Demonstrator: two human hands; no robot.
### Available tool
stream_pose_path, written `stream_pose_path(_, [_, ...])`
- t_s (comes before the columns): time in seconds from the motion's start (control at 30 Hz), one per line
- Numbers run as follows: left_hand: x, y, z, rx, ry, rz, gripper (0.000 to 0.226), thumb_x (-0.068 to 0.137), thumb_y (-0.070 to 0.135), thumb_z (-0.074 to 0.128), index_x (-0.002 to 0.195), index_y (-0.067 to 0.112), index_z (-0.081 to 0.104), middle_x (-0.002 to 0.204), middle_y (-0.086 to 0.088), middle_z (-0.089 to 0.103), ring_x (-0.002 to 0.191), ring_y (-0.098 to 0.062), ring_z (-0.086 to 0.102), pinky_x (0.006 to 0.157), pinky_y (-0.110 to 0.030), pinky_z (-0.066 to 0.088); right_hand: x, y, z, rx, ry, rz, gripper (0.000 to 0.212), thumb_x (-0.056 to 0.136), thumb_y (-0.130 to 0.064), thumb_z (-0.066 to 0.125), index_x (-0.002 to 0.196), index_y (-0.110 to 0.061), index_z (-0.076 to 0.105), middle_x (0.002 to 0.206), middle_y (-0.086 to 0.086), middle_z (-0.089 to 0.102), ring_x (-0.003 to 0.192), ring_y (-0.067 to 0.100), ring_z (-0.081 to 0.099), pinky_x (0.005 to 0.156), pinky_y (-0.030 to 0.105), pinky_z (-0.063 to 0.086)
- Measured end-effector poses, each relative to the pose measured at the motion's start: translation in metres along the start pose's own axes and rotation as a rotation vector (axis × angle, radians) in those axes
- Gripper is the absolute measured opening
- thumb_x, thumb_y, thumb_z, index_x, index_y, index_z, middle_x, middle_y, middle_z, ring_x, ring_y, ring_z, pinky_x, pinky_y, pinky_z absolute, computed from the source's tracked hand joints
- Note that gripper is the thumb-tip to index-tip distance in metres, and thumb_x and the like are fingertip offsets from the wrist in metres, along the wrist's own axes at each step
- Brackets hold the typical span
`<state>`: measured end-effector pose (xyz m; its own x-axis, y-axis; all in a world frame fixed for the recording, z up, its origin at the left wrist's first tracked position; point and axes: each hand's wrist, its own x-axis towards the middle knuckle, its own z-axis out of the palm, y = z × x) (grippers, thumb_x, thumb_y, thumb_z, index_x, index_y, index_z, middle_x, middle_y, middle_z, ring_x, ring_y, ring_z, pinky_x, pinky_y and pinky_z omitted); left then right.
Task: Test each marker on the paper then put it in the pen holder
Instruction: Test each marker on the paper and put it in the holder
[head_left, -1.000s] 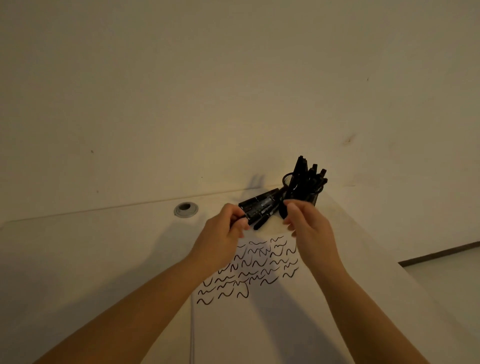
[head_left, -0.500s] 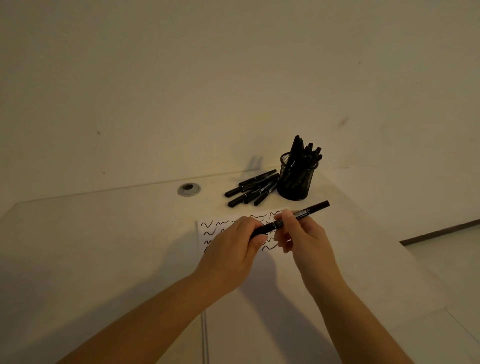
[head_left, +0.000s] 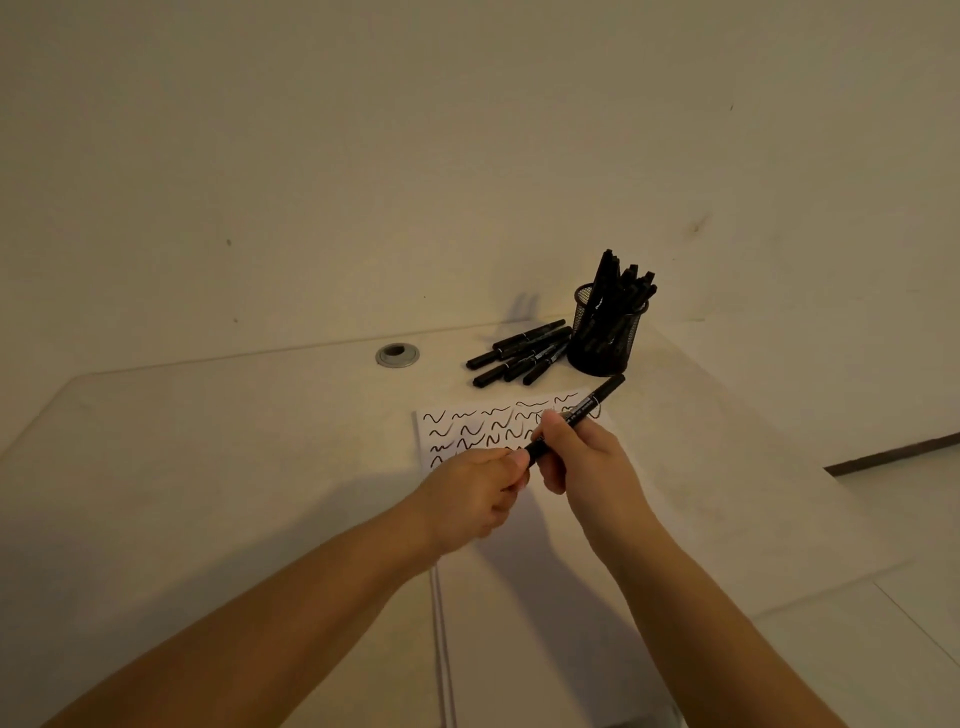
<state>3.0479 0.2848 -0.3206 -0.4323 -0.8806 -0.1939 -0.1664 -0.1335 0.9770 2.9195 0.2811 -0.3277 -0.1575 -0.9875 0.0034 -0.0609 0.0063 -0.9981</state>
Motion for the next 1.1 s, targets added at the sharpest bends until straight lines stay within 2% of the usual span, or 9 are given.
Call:
stream_pose_path(0.1, [-0.013, -0.004, -0.013, -0.184, -0.093, -0.113, 0.037, 0.097, 0.028, 0.032, 0.062, 0.019, 0.041, 0.048, 0.011, 0.025, 0.039, -0.003, 0.019, 0.042, -0.015, 0.017, 0.02, -0.006, -0.029, 0.242, 0.234, 0.058, 0.036, 0.096, -0.02, 0.042, 0.062, -0.011, 0.048, 0.039, -0.003, 0.042, 0.033, 0.005, 0.036, 0.044, 0.02, 0.031])
stream_pose_path(0.2, [-0.02, -0.013, -0.026, -0.099, 0.071, -0.086, 0.034, 0.097, 0.027, 0.033, 0.065, 0.016, 0.042, 0.048, 0.01, 0.026, 0.039, -0.004, 0.021, 0.042, -0.016, 0.018, 0.031, -0.004, -0.071, 0.184, 0.415, 0.038, 0.03, 0.095, -0.023, 0.044, 0.068, -0.012, 0.053, 0.049, 0.0, 0.044, 0.046, 0.013, 0.037, 0.049, 0.025, 0.031])
stream_pose_path(0.37, [-0.005, -0.029, -0.036, 0.25, 0.394, 0.137, 0.032, 0.097, 0.022, 0.037, 0.067, 0.016, 0.046, 0.054, 0.002, 0.042, 0.048, -0.01, 0.038, 0.054, -0.024, 0.034, 0.024, 0.009, -0.071, -0.075, 0.279, -0.063, 0.019, 0.091, -0.025, 0.051, 0.078, -0.018, 0.062, 0.06, 0.0, 0.065, 0.048, 0.004, 0.054, 0.051, 0.023, 0.039])
stream_pose_path(0.47, [0.004, -0.036, -0.036, 0.354, 0.477, 0.217, 0.029, 0.096, 0.025, 0.038, 0.069, 0.023, 0.048, 0.061, 0.007, 0.057, 0.055, -0.001, 0.05, 0.06, -0.023, 0.039, 0.022, 0.013, -0.062, -0.111, 0.211, -0.068, 0.013, 0.09, -0.021, 0.054, 0.081, -0.02, 0.063, 0.066, 0.0, 0.07, 0.054, 0.005, 0.06, 0.051, 0.023, 0.042])
stream_pose_path(0.6, [0.012, -0.045, -0.036, 0.583, 0.504, 0.285, 0.02, 0.095, 0.031, 0.038, 0.09, 0.024, 0.056, 0.079, 0.013, 0.063, 0.072, 0.007, 0.058, 0.062, -0.011, 0.042, 0.027, 0.022, -0.047, -0.201, 0.106, -0.043, 0.008, 0.085, -0.019, 0.06, 0.077, -0.02, 0.063, 0.065, -0.002, 0.068, 0.054, 0.004, 0.059, 0.052, 0.019, 0.041])
stream_pose_path(0.73, [0.014, -0.057, -0.04, 0.676, 0.507, 0.268, 0.024, 0.095, 0.035, 0.037, 0.098, 0.02, 0.055, 0.094, -0.004, 0.066, 0.088, -0.018, 0.059, 0.077, -0.042, 0.049, 0.036, 0.029, -0.035, -0.177, 0.076, -0.014, 0.008, 0.086, -0.018, 0.057, 0.08, -0.014, 0.062, 0.064, 0.002, 0.067, 0.05, 0.002, 0.058, 0.05, 0.017, 0.042])
stream_pose_path(0.87, [0.014, -0.06, -0.04, 0.702, 0.478, 0.247, 0.027, 0.093, 0.039, 0.035, 0.099, 0.02, 0.054, 0.096, -0.005, 0.065, 0.089, -0.019, 0.058, 0.079, -0.044, 0.048, 0.034, 0.04, -0.027, -0.227, 0.118, -0.08, 0.011, 0.082, -0.014, 0.056, 0.072, -0.02, 0.059, 0.059, -0.001, 0.064, 0.049, -0.001, 0.057, 0.048, 0.011, 0.043])
stream_pose_path(1.03, [0.014, -0.06, -0.04, 0.668, 0.469, 0.214, 0.024, 0.093, 0.038, 0.036, 0.098, 0.021, 0.053, 0.097, -0.006, 0.065, 0.091, -0.02, 0.059, 0.08, -0.046, 0.048, 0.031, 0.042, -0.023, -0.307, 0.037, -0.121, 0.012, 0.079, -0.018, 0.058, 0.068, -0.023, 0.057, 0.061, 0.001, 0.064, 0.06, 0.013, 0.061, 0.06, 0.033, 0.051])
stream_pose_path(1.1, [0.014, -0.059, -0.041, 0.65, 0.467, 0.206, 0.021, 0.094, 0.036, 0.037, 0.097, 0.022, 0.053, 0.097, -0.005, 0.066, 0.091, -0.02, 0.059, 0.08, -0.045, 0.048, 0.031, 0.042, -0.022, -0.356, 0.012, -0.13, 0.012, 0.081, -0.023, 0.058, 0.069, -0.023, 0.057, 0.065, 0.002, 0.065, 0.066, 0.02, 0.062, 0.063, 0.035, 0.051])
